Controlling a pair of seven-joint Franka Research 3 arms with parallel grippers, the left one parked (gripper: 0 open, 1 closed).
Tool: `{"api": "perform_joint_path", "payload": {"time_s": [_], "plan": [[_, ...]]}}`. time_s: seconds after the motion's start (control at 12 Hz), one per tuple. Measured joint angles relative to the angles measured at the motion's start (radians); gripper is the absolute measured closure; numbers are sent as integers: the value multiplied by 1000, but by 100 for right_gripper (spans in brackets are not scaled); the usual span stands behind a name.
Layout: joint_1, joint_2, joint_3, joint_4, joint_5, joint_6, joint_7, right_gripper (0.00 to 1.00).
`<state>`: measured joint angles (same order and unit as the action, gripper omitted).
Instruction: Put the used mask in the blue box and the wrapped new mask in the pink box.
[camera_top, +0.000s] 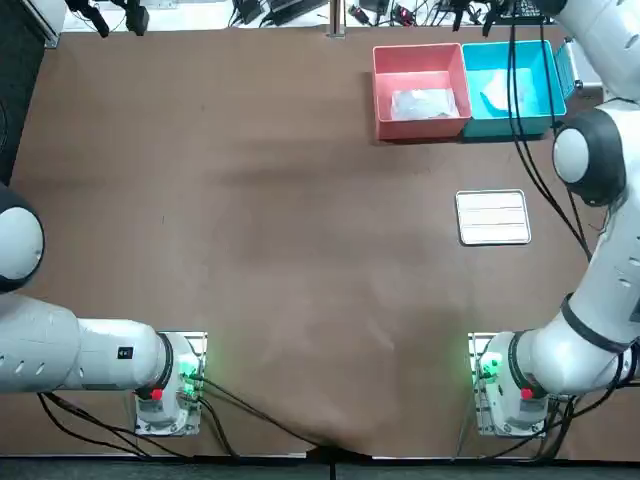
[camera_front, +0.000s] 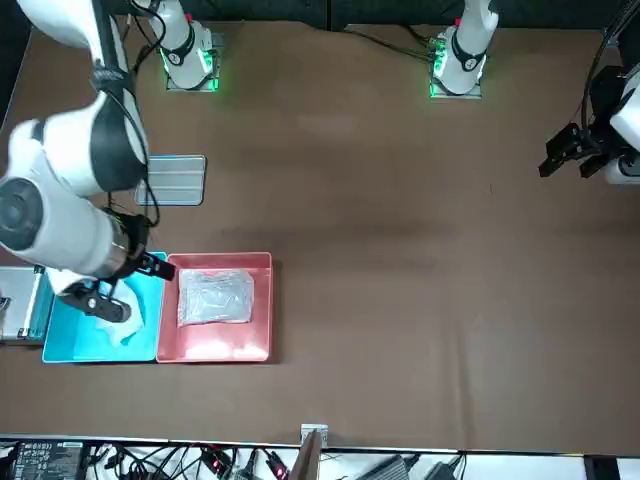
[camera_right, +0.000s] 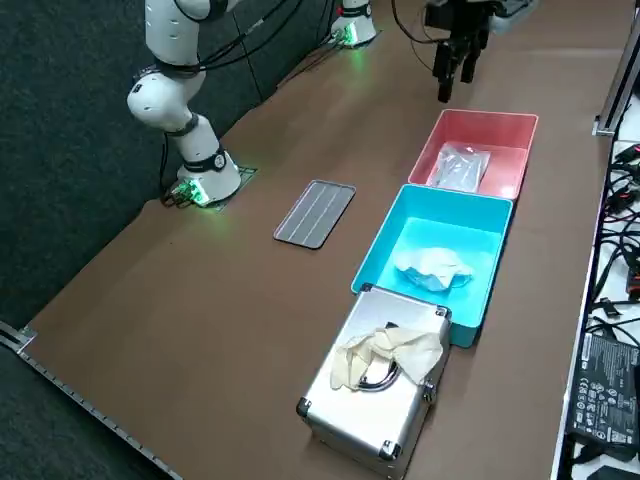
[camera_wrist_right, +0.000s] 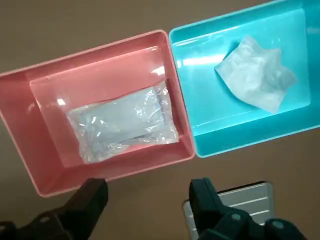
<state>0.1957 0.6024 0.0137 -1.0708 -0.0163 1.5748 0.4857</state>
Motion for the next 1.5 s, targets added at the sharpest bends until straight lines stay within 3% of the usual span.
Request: {"api": "perform_joint_path", "payload": {"time_s": [0.58, 1.25, 1.5], "plan": [[-119, -178, -2, -110, -2, -34, -389, 0], [-179, -312, -2, -169, -1, -117, -428, 0], [-180, -389, -2, -264, -1, -110, -428, 0]]}}
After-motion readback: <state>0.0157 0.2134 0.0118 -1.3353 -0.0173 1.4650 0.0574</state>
